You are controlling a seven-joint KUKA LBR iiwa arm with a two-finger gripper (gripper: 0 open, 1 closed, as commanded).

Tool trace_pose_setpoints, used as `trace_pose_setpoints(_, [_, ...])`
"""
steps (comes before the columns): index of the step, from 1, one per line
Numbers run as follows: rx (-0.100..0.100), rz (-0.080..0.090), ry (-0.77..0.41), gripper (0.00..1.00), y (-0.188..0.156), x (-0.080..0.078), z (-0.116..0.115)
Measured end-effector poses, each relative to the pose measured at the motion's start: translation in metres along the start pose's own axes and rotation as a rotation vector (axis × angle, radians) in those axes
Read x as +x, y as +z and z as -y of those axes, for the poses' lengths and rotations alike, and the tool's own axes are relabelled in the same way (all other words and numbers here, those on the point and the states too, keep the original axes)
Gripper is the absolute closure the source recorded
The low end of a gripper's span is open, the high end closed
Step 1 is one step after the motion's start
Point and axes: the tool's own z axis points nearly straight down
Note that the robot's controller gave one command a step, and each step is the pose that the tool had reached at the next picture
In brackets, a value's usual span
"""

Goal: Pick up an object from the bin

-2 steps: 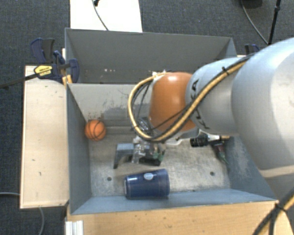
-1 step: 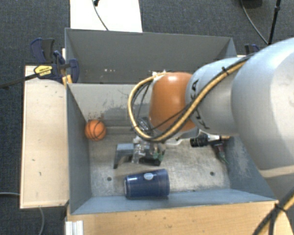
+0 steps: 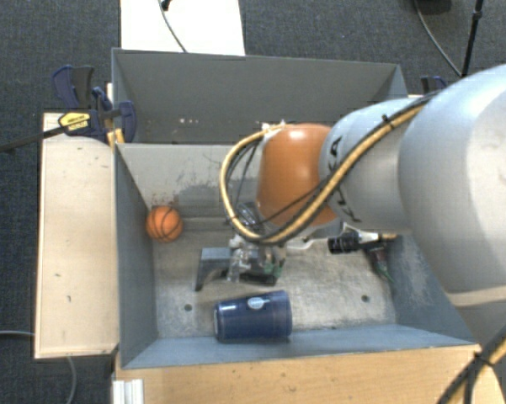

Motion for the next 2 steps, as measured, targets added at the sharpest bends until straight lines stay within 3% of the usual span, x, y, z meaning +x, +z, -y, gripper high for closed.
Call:
trace_pose_setpoints(1, [0.023,-0.044,0.001,1.00,-0.025,-0.005,-0.002])
trace_pose_setpoints(2, [0.022,-0.044,0.004,1.00,-0.036,-0.009,-0.004])
